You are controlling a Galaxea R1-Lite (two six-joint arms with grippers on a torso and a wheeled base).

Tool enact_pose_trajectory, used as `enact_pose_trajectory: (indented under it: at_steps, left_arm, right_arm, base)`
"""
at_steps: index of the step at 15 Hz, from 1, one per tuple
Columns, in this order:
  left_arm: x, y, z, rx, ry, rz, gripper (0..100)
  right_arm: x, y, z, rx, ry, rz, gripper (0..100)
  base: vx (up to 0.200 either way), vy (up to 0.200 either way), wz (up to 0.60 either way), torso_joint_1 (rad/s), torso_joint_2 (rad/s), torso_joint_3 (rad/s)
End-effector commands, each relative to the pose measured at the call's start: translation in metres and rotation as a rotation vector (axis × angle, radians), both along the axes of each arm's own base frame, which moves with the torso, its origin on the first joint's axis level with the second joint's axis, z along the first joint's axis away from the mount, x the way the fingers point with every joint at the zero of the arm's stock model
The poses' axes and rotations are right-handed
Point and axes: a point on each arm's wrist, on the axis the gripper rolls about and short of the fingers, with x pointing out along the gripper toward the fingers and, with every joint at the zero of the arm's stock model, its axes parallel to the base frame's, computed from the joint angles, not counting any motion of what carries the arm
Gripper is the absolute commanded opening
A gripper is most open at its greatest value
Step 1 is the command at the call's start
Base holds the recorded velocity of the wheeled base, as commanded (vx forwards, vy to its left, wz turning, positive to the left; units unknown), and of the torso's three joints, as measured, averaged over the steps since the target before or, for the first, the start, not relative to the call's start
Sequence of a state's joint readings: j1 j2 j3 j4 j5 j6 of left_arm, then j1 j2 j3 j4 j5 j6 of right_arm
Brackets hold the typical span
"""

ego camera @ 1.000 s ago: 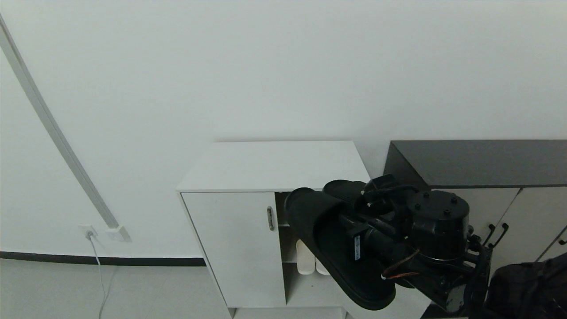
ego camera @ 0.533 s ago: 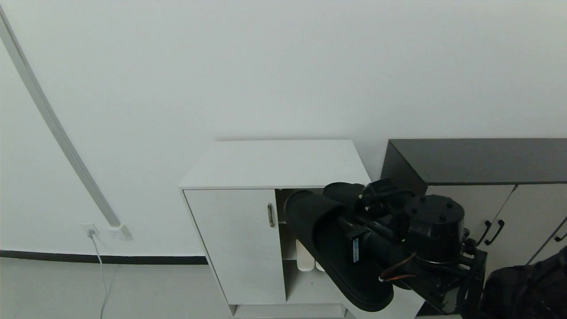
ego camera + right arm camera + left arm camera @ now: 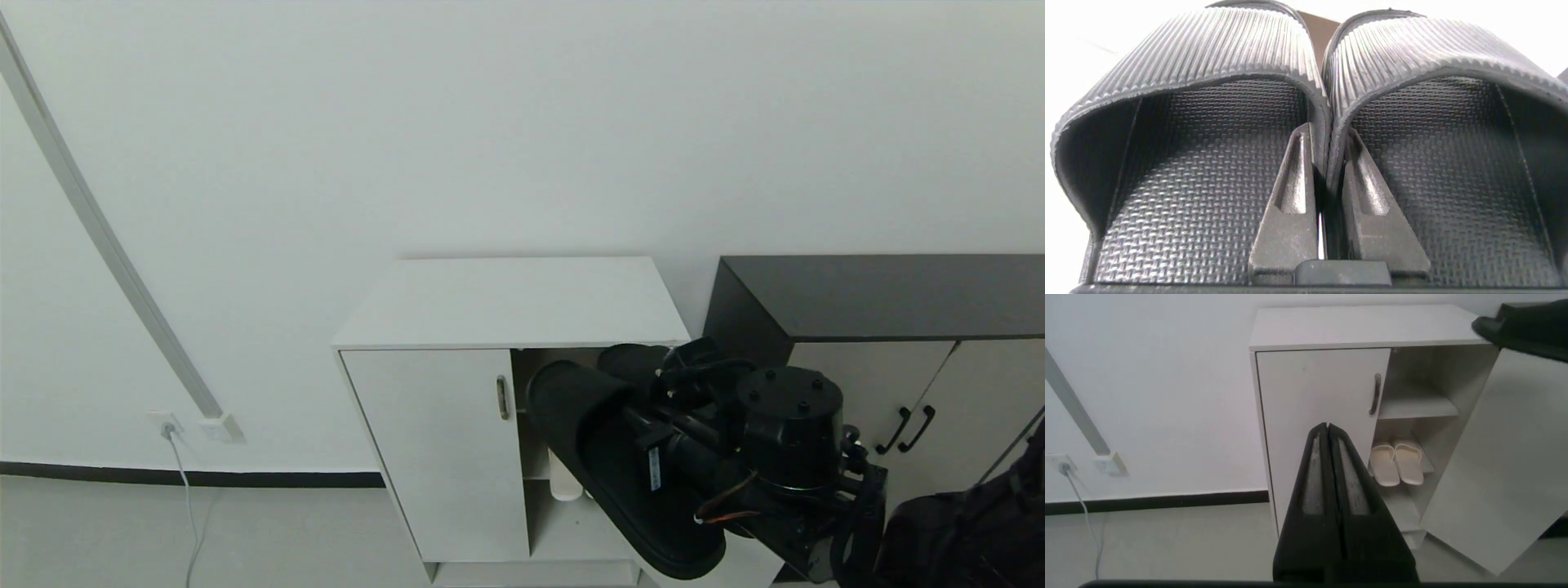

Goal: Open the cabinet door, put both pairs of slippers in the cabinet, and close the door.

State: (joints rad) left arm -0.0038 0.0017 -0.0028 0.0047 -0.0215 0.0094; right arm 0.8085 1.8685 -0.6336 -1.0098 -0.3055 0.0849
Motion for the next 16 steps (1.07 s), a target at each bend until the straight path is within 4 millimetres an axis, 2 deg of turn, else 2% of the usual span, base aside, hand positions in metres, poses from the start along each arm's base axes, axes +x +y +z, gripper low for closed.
enact_pose_trajectory:
  at_steps: [1, 7, 16]
  left_arm:
    - [0.000, 0.000, 0.000, 0.000, 0.001, 0.001, 0]
    - [0.000, 0.000, 0.000, 0.000, -0.001, 0.001, 0]
    - [0.000, 0.000, 0.000, 0.000, -0.001, 0.001, 0]
  right_arm:
    - [0.000, 0.000, -0.001, -0.002, 0.003, 0.000, 0]
    - [0.001, 0.002, -0.008, -0.006, -0.024, 0.006, 0]
    - [0.002, 0.002, -0.014, -0.002, -0.034, 0.007, 0]
  base:
    - [0.000, 0.000, 0.00, 0.000, 0.00, 0.000]
    - [0.000, 0.000, 0.00, -0.028, 0.06, 0.036]
    - [0.000, 0.000, 0.00, -0.186, 0.44, 0.247]
